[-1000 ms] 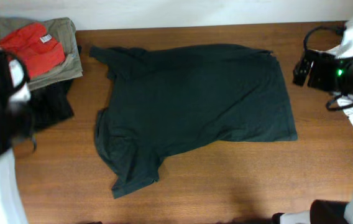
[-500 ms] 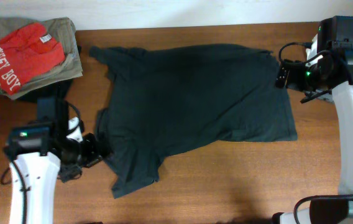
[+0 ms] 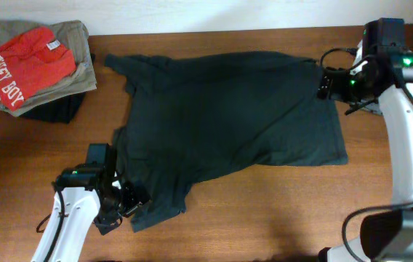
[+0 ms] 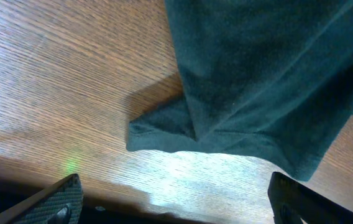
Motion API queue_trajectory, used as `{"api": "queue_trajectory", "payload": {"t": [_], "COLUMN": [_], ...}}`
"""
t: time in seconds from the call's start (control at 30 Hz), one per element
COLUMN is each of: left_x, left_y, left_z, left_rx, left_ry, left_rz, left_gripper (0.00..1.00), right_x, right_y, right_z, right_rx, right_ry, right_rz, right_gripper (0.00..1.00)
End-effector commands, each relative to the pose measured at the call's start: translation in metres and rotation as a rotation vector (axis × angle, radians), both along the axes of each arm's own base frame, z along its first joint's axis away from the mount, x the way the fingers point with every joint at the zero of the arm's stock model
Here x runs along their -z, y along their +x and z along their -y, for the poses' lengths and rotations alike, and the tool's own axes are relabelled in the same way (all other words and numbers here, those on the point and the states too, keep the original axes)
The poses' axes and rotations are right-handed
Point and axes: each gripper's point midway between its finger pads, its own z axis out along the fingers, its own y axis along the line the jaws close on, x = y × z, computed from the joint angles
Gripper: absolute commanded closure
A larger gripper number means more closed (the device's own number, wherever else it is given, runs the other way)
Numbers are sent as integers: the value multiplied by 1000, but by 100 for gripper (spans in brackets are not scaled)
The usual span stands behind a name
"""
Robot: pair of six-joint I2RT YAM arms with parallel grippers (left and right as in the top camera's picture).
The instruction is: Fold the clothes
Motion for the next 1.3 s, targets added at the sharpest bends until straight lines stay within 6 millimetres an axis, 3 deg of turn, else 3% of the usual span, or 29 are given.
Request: {"api": "queue_trajectory", "payload": {"t": [0.0, 0.1, 0.3, 0.57, 0.8, 0.87, 0.97, 1.0, 1.1, 1.17, 1.27], "left_x": [11, 24, 47, 66, 67, 68, 68, 68, 68, 68, 67], "left_y": [-7, -10, -24, -20, -18, -19, -20, -20, -20, -20, -21], "left_z": [6, 16, 14, 7, 7, 8, 8, 8, 8, 9, 10], "left_rx": [54, 118, 99, 109, 104, 104, 104, 104, 104, 103, 102], "left_ry": [21, 28, 50, 92, 90, 88, 88, 88, 88, 81, 73], "left_rz": [-60, -116, -270, -244, -235, -237, -238, -238, -238, -240, -242], "left_gripper": [5, 5, 5, 6, 10, 31, 55, 69, 78, 99, 99], "right_x": [17, 25, 25, 25, 26, 26, 27, 27, 27, 28, 26], "right_y": [3, 5, 5, 5, 4, 2, 0, 0, -1, -5, -10], "right_z": [-3, -3, -2, -2, -2, -2, -3, -3, -3, -3, 15], "right_rx": [-4, -4, -3, -3, -3, -2, -2, -2, -2, 0, 112], "right_ry": [38, 40, 35, 35, 36, 37, 38, 39, 39, 41, 29], "right_rz": [-43, -66, -68, -67, -72, -81, -89, -91, -95, -108, -113], "right_gripper": [2, 1, 2, 1, 1, 1, 1, 1, 1, 1, 1]}}
